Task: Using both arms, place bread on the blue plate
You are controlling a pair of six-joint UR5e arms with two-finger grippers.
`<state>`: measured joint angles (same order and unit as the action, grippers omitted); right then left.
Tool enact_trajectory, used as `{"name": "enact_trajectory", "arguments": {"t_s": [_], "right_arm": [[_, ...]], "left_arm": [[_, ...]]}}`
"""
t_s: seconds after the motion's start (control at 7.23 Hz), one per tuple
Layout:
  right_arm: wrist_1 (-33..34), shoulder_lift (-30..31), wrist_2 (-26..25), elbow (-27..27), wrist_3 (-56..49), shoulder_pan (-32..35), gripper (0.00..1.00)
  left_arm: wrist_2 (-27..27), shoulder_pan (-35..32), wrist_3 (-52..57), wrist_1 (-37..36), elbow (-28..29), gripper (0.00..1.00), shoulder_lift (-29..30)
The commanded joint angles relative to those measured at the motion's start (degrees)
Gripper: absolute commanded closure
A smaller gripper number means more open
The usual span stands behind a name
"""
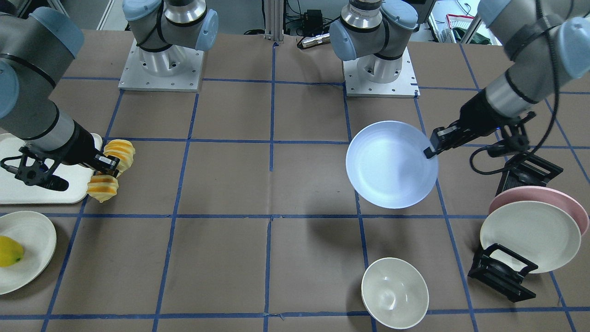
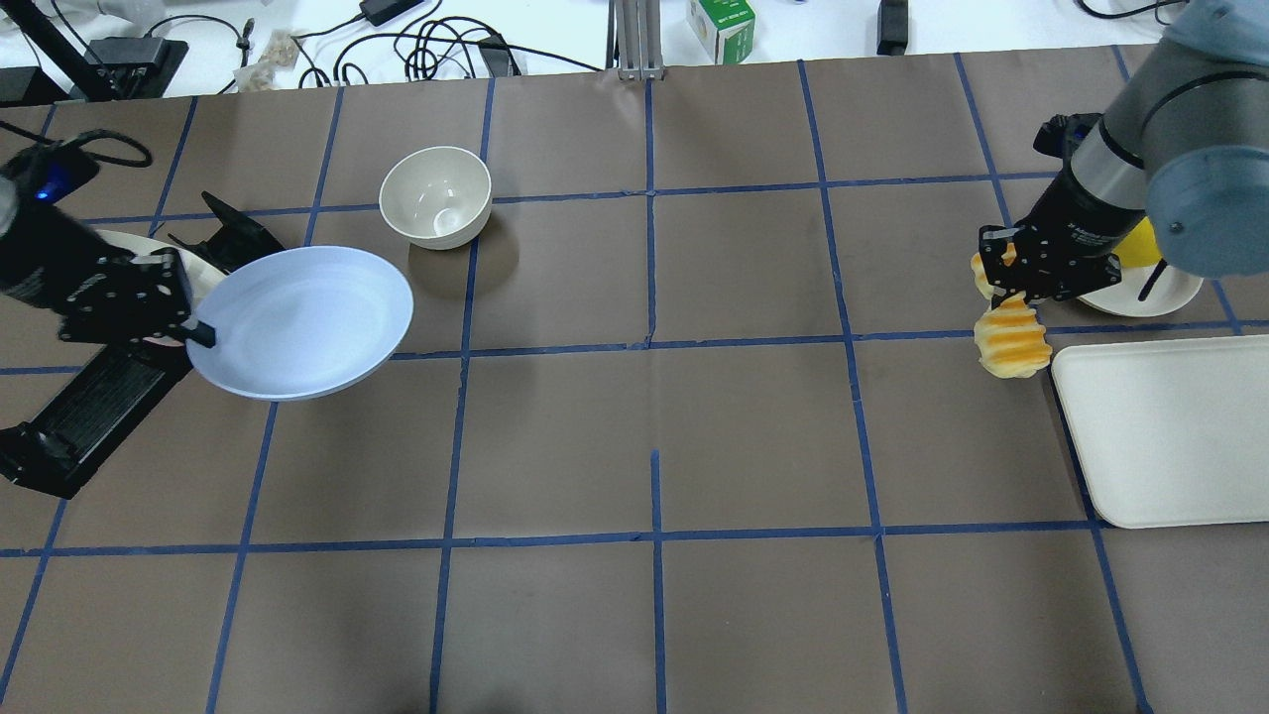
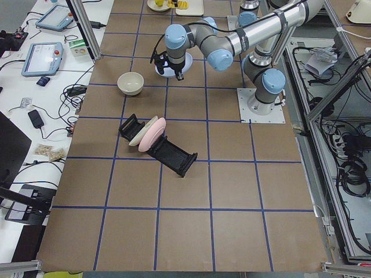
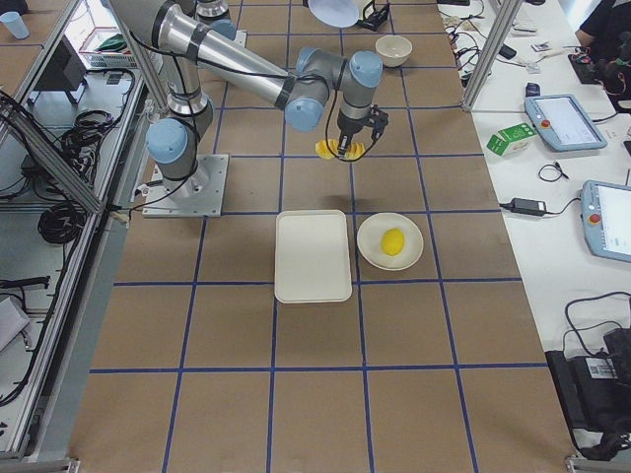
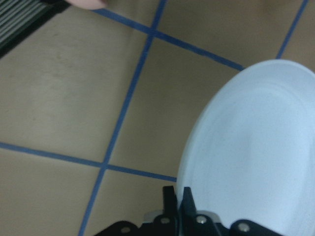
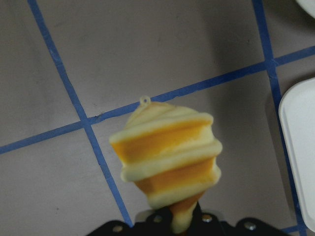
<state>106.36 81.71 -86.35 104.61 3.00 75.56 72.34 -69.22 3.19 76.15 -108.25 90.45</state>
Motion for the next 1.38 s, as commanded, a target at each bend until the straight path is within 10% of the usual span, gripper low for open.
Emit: {"name": "enact_trajectory", "arguments": {"t_s": [0.0,1.11,1.24], "right_arm": [[0.08,0.11,0.13,0.07,2.61,2.12,1.00],[6.93,-2.78,3.20,-0.54,25.98,17.67,1.00],[10.07,-3.48,3.38,-0.46,28.79,19.87,1.00]], "left_arm": [[-3.86,-9.05,-14.19,-19.04,-8.09,1.00,4.54],[0.60,-27.10,-38.96,-48.99,-13.21,0.93,18.71],[2.09,-27.55,-39.39,-48.99,-13.31,0.14,19.14]]}}
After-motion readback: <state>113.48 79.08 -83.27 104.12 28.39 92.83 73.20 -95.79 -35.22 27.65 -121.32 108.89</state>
